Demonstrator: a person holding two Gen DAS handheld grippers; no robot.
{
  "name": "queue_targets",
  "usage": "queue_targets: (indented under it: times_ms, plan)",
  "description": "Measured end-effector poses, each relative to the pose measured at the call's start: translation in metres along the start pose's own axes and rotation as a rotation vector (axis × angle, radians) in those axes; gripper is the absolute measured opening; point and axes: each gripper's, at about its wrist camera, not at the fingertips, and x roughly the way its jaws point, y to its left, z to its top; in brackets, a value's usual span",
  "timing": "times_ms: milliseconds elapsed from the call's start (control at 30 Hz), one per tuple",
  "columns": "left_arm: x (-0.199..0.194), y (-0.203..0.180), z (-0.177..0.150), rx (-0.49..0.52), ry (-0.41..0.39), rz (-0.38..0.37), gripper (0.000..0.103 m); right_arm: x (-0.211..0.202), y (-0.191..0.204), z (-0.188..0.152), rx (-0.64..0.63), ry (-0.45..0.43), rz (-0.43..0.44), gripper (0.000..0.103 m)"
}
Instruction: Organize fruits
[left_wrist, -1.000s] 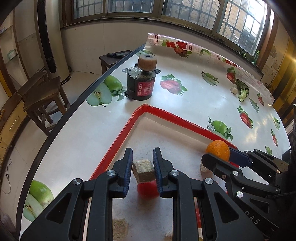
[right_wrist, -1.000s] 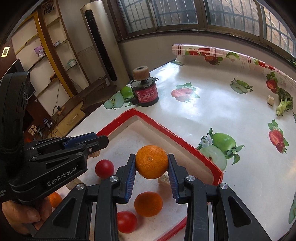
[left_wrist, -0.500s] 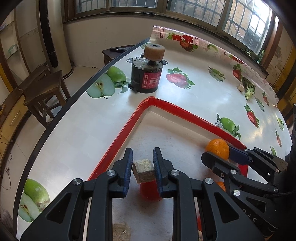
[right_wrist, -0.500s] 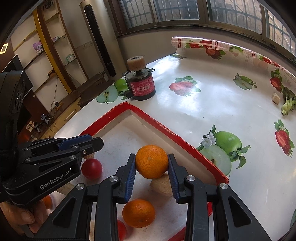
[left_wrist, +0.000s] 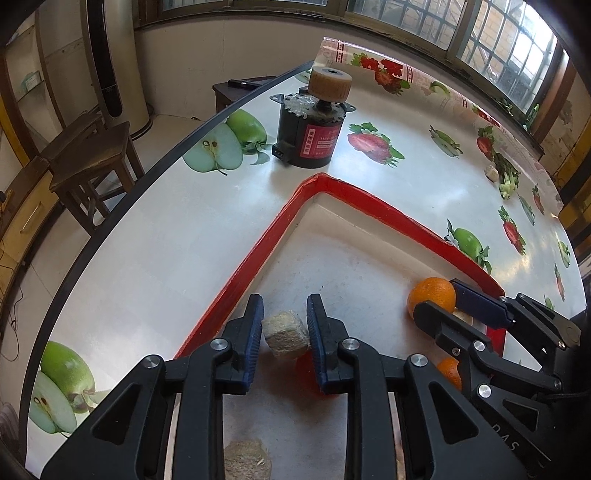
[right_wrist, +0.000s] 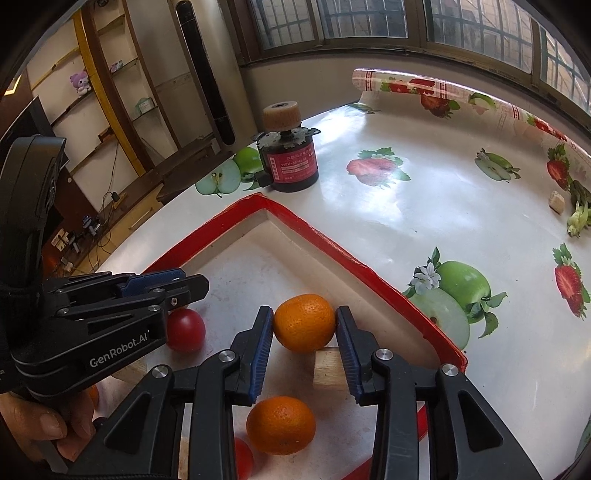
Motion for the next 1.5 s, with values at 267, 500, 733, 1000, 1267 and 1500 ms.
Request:
queue_targets:
  times_ms: [267, 500, 733, 1000, 1267, 1500]
  plan:
    - [-0.027, 0.002, -0.011, -0.007, -0.053, -0.01, 0.051, -0.023, 0.009, -0.004, -0.042, -0.054, 0.006, 0.052]
    - [-0.054, 0.01, -0.029, -0.025, -0.088, -0.033, 0.055, -0.044, 0.008, -0.015, -0.043, -0.077, 0.02, 0.053]
    - [-0.078, 0.014, -0.057, -0.03, -0.116, -0.061, 0.058, -0.069, 0.011, -0.034, -0.066, -0.107, 0.043, 0.058]
    - [-0.103, 0.014, -0.09, -0.01, -0.134, -0.058, 0.058, -0.097, 0.015, -0.059, -0.131, -0.117, 0.085, 0.07]
    - [-0.12, 0.012, -0.117, 0.013, -0.156, -0.035, 0.066, -0.12, 0.026, -0.083, -0.223, -0.1, 0.117, 0.079]
    - [-0.134, 0.008, -0.135, 0.055, -0.187, 0.012, 0.066, -0.133, 0.034, -0.104, -0.276, -0.078, 0.133, 0.084]
